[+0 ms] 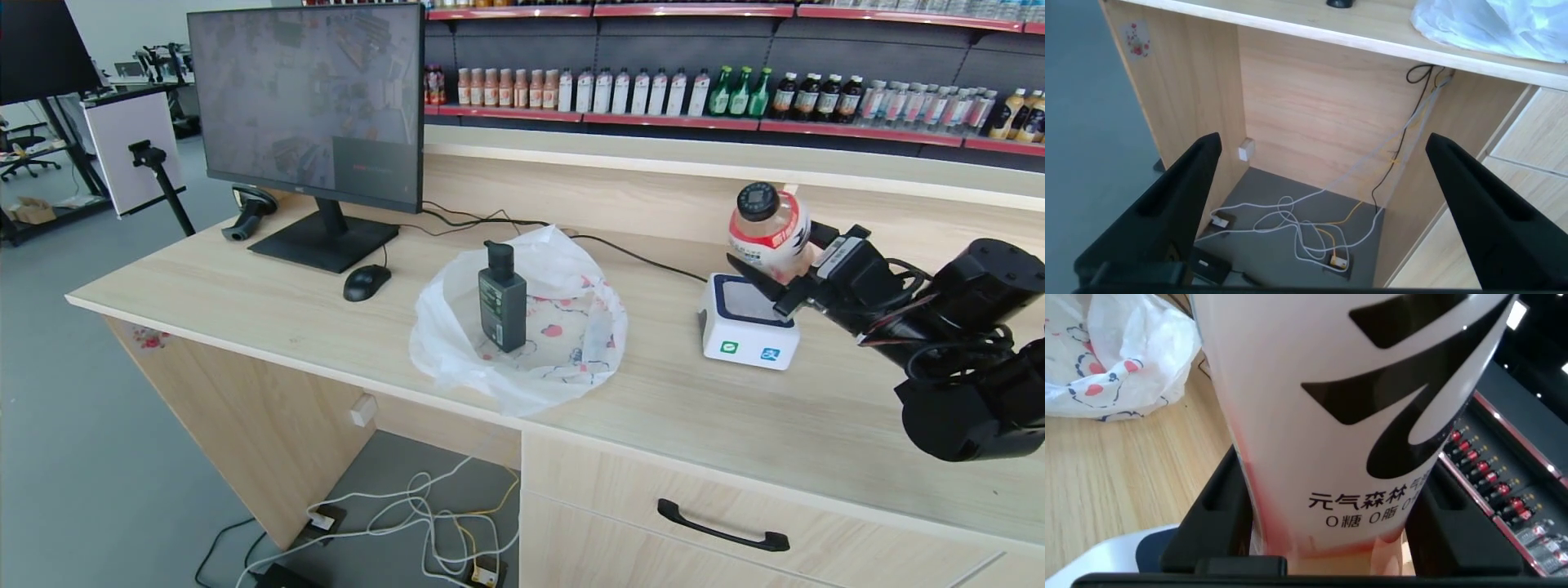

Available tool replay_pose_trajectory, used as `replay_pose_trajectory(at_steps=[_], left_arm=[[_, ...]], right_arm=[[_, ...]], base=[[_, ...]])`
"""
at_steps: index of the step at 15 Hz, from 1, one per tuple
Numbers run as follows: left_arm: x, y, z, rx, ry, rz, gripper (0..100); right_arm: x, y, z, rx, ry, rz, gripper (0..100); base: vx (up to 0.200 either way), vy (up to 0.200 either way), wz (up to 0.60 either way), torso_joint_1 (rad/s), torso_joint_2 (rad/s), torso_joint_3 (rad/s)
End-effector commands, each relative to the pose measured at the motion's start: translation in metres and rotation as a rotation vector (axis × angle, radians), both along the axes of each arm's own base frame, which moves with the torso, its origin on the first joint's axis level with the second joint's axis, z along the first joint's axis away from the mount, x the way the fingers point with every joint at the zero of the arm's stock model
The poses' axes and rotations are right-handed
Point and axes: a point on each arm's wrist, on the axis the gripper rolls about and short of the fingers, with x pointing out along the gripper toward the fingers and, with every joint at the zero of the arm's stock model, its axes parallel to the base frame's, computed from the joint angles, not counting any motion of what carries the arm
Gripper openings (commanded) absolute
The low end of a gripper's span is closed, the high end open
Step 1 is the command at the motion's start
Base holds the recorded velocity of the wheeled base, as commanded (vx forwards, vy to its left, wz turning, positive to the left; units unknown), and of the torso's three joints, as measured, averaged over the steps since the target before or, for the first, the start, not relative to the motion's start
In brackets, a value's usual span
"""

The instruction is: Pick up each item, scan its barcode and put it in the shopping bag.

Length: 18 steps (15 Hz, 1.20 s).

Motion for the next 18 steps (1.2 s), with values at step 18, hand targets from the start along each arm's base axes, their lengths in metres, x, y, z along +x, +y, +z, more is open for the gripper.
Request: replay_pose_trajectory(at_steps=[18], left_arm=[[0.0, 0.0, 0.0, 0.0, 0.0, 0.0, 100]], right_arm=[[-0.13, 0.022, 0.005, 0.781, 0.373, -0.163, 0]], base=[[0.0, 0.0, 0.0, 0.0, 0.0, 0.0]])
